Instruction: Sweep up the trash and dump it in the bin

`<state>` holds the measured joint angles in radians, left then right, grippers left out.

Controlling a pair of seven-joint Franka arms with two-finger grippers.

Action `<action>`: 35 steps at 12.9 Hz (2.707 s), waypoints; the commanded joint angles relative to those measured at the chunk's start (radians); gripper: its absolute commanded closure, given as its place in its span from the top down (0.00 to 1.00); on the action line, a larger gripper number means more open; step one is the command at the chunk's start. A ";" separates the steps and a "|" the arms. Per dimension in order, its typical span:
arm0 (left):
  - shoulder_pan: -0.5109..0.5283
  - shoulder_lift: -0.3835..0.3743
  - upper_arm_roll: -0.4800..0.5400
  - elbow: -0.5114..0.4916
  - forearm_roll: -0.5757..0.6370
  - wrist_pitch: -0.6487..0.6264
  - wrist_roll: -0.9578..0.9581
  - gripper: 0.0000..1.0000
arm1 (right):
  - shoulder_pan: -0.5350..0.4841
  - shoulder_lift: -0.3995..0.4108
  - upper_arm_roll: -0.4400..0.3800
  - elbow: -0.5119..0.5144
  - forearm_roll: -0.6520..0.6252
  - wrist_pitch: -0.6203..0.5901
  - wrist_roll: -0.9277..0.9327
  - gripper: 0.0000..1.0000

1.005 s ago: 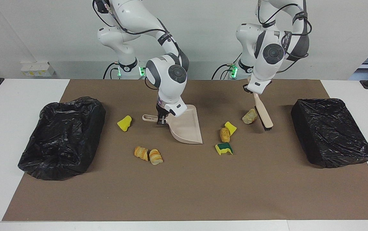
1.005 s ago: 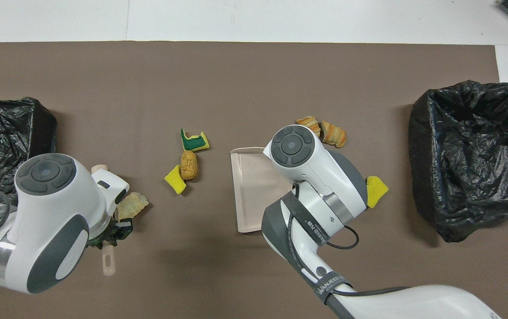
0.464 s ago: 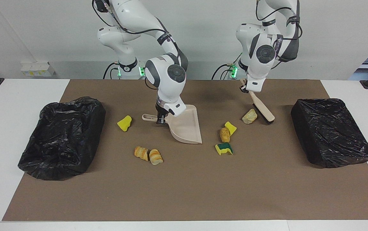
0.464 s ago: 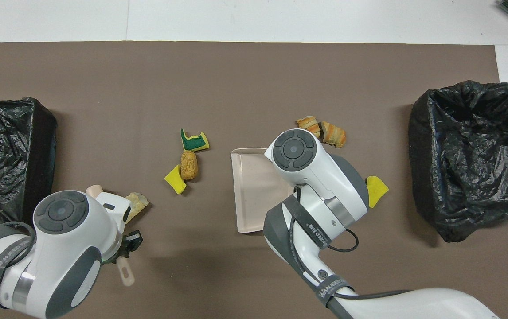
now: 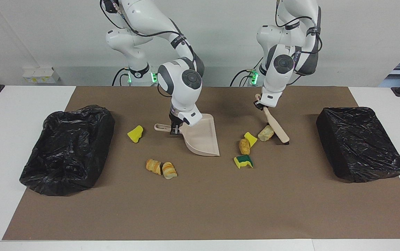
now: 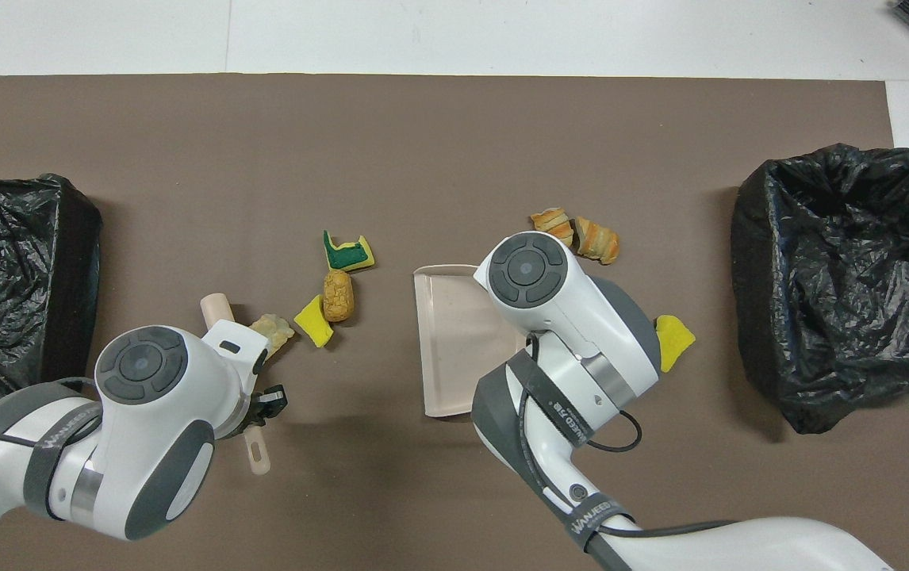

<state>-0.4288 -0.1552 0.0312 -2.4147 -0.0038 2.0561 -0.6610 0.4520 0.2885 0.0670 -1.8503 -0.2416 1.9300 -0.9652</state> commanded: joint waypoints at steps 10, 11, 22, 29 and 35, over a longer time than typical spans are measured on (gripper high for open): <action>-0.224 0.037 0.009 0.022 -0.260 0.123 0.294 0.00 | -0.009 -0.028 0.005 -0.040 -0.018 0.029 0.048 0.00; -0.279 0.060 0.009 0.022 -0.278 0.174 0.293 0.00 | -0.009 -0.028 0.005 -0.040 -0.016 0.029 0.048 0.00; -0.254 0.109 0.023 0.279 -0.355 -0.091 0.290 0.00 | -0.024 -0.028 0.005 -0.047 -0.018 0.027 0.048 0.00; -0.010 0.241 0.021 0.451 -0.099 -0.105 0.518 0.00 | -0.024 -0.029 0.005 -0.050 -0.016 0.027 0.051 0.00; 0.104 0.399 0.021 0.559 -0.005 -0.044 0.725 0.00 | -0.021 -0.031 0.005 -0.053 -0.018 0.024 0.117 0.00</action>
<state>-0.3265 0.2254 0.0643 -1.8751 -0.0367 2.0006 0.0176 0.4385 0.2866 0.0649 -1.8667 -0.2416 1.9315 -0.8997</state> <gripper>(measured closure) 0.731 0.678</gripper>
